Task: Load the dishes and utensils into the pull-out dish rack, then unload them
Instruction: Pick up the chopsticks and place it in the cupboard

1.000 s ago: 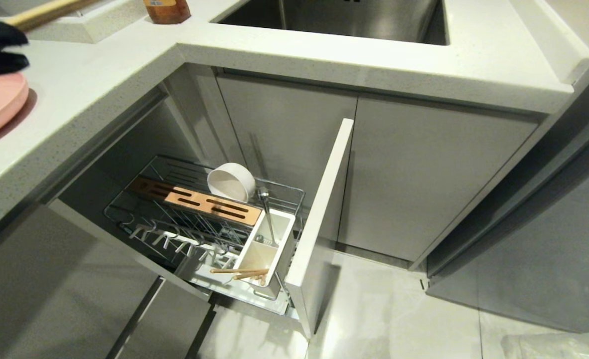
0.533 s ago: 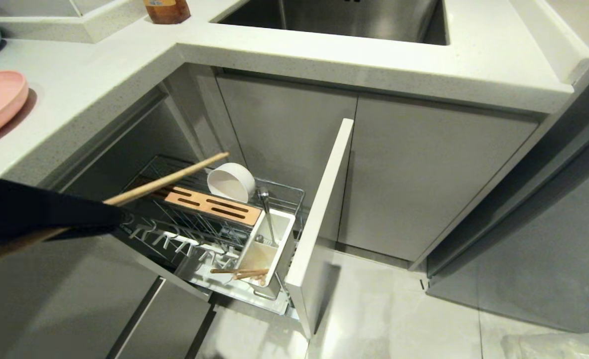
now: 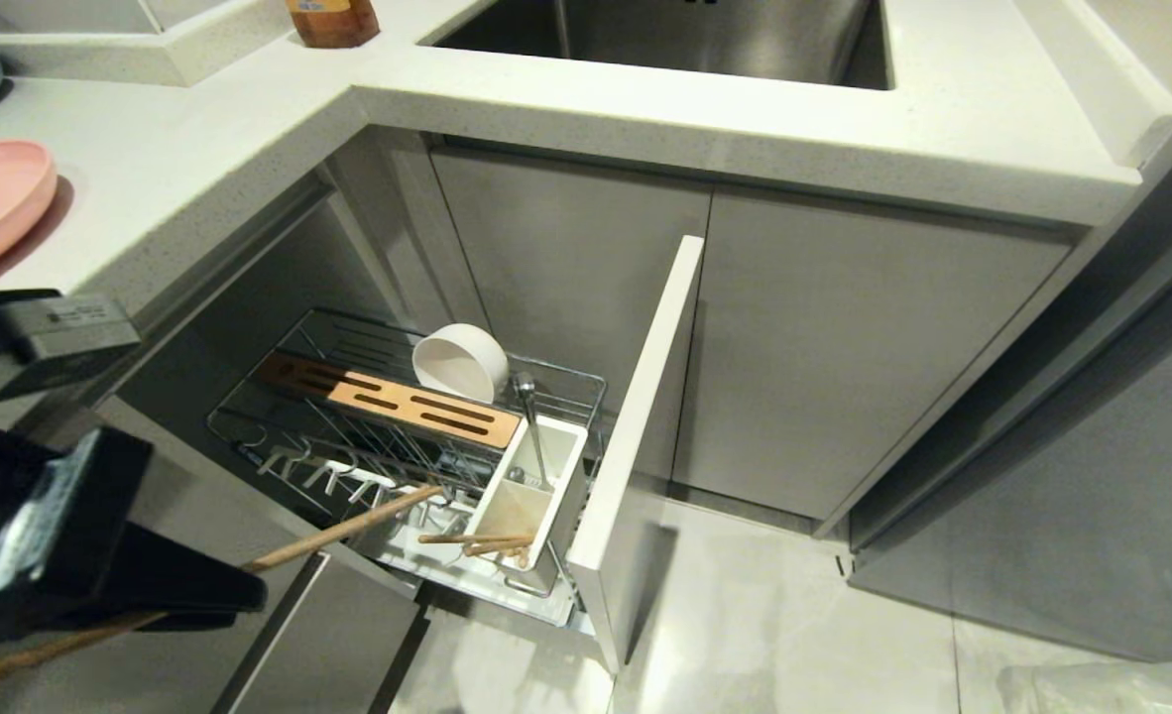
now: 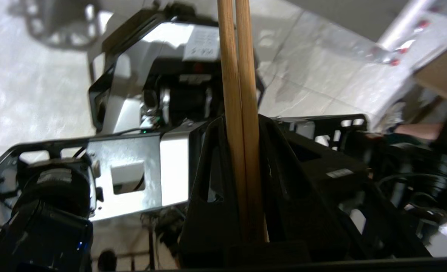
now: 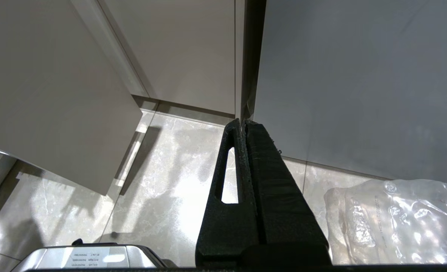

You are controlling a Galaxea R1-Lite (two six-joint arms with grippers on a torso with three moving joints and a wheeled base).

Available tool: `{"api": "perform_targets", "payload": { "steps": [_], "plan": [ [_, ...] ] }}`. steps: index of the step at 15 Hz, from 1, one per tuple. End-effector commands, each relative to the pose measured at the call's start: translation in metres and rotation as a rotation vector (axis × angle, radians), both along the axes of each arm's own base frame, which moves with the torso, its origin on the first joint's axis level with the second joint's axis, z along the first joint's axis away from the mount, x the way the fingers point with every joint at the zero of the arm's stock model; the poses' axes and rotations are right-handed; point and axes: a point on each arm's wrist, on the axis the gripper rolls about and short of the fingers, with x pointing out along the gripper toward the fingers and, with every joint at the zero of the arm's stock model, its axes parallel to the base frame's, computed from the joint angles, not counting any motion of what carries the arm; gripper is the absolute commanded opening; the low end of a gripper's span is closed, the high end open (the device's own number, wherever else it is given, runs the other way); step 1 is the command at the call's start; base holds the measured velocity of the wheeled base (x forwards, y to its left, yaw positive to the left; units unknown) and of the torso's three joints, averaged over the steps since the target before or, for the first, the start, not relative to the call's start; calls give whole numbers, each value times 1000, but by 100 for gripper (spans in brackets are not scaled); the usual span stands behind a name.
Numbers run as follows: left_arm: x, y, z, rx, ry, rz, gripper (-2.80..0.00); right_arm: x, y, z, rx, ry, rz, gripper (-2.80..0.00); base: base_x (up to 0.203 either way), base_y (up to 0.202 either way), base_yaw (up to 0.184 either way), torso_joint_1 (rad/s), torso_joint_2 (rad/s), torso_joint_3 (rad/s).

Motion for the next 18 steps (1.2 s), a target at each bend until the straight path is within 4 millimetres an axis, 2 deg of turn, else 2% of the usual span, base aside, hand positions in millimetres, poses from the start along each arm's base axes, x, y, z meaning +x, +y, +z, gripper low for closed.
{"api": "perform_targets", "payload": {
  "steps": [1,8,13,18],
  "plan": [
    [14,-12,-11,49,62,9,-280,0,0,-1,0,2,0,-280,0,0,0,0,0,0],
    [55,-38,-33,104,158,36,-280,0,0,-1,0,3,0,-280,0,0,0,0,0,0],
    [82,-39,-42,39,186,76,-280,0,0,-1,0,2,0,-280,0,0,0,0,0,0],
    [103,-41,-54,48,207,95,-280,0,0,-1,0,2,-1,-280,0,0,0,0,0,0]
  ]
}}
